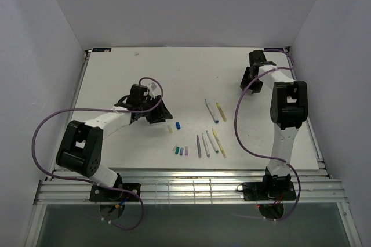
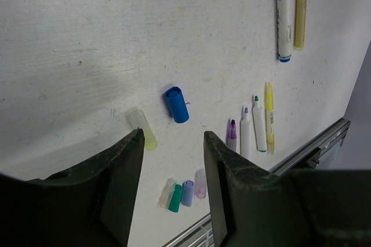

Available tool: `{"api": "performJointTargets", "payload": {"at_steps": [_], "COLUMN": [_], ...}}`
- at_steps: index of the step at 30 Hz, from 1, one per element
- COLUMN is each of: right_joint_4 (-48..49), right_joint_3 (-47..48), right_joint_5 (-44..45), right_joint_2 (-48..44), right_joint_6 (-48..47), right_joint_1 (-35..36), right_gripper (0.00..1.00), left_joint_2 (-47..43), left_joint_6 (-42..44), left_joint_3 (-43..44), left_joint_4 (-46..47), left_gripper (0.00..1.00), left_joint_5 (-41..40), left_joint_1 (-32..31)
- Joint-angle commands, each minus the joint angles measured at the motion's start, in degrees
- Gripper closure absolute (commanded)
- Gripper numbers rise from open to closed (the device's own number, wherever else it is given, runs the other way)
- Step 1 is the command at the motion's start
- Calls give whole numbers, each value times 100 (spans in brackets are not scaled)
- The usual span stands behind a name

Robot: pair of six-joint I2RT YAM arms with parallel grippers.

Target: Open the pen caps

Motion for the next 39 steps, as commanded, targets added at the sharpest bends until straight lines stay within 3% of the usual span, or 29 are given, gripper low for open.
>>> {"api": "performJointTargets", "payload": {"at_steps": [1, 27, 35, 39], "right_joint_4": [-500, -632, -1071, -1107], "right_joint_3": [-69, 1030, 1672, 1409], "right_joint_5": [172, -109, -145, -127], "right_joint_2": [231, 1083, 1506, 1418], "right_joint_6": [69, -124, -150, -124], "right_joint_1": [-104, -253, -271, -262], "right_gripper": [45, 50, 63, 71], "left_joint_2": [-273, -238, -212, -229], "left_joint_6": [59, 86, 68, 24], "left_joint_3": [-101, -172, -119, -14], "left_joint_4": [17, 70, 9, -62], "left_gripper": [44, 44, 44, 44], "left_joint_5": [115, 132, 123, 141], "left_joint_1": [35, 70, 70, 70]}}
